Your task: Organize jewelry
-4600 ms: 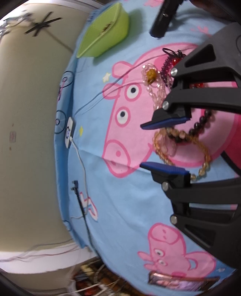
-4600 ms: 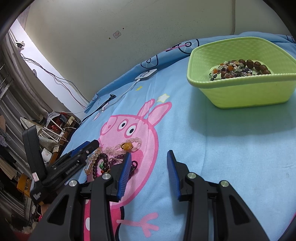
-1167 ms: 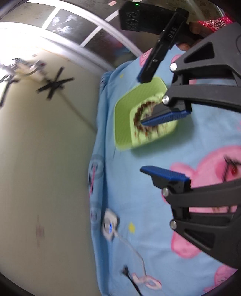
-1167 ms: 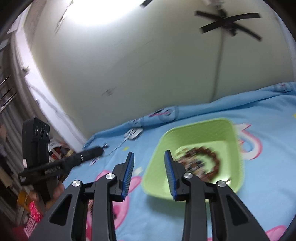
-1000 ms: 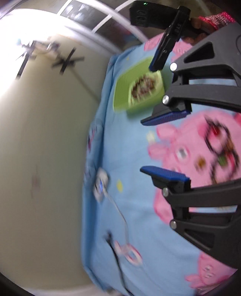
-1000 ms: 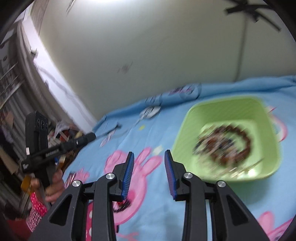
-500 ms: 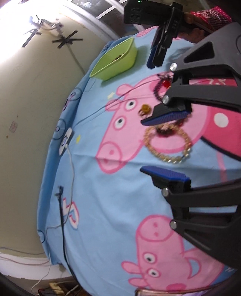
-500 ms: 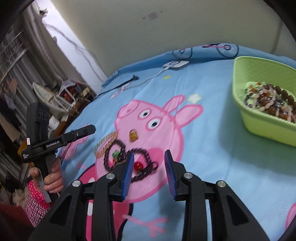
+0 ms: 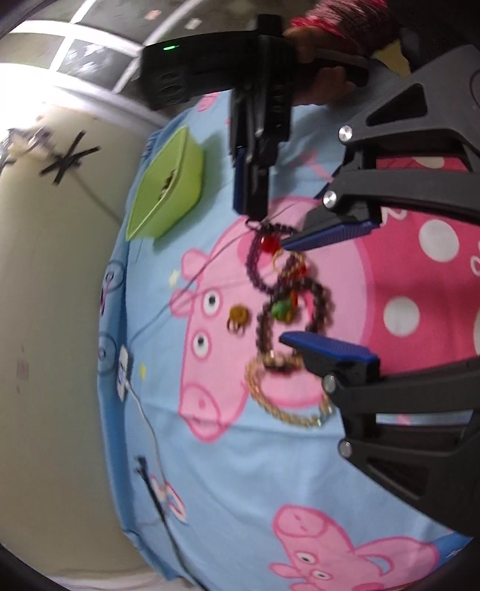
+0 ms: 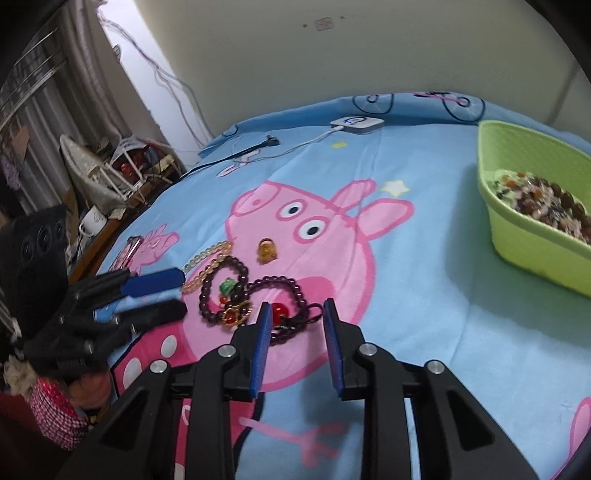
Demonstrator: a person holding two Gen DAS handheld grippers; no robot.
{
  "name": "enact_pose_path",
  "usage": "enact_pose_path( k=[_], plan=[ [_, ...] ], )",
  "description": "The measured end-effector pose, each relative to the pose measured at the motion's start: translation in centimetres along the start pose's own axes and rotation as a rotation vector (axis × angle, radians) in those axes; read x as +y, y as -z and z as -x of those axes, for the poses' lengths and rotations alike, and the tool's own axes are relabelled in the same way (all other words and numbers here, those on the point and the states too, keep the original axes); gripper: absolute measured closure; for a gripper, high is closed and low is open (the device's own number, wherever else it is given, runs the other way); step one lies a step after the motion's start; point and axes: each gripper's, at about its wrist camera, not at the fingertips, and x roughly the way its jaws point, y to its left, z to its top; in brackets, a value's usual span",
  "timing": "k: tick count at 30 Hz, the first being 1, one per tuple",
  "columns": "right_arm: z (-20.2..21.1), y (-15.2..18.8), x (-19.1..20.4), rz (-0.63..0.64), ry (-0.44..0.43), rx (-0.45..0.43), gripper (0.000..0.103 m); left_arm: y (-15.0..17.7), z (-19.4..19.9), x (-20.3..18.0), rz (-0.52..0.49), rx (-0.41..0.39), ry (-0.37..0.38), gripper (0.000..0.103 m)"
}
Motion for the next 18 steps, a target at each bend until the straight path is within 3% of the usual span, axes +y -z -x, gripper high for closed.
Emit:
enact_pose_path(
  k=[8,10,11,15,18],
  plan=[
    [1.4,0.3,-1.1,-0.019,-0.018,-0.041,0.094,-0.1,-2.8,-2.1,-0.090,0.061,-0.015,0.060],
    [1.3,0.3,-0.9,-0.005,-0.020,-0.035,0.093,-0.1,-3.4,-1.8,-0.082,0.079,-0.013,0.069],
    [1.2,0.2,-0.6,0.010,-0.021,-0.028,0.093,-0.1,-3.4,-1.6,-0.078,0.081,-0.015,0.081],
    [0.1,0.3,0.2,0.057,-0.023,0.007,0.093,-0.3,-2.8,-0.5,-0.028,0.076,0.019,0.099],
    [-0.5,0.5,1.3,0.119,0.001,0.016,0.093,-0.7,-1.8,0.5,0.016,0.060,0.031,0.100]
  ],
)
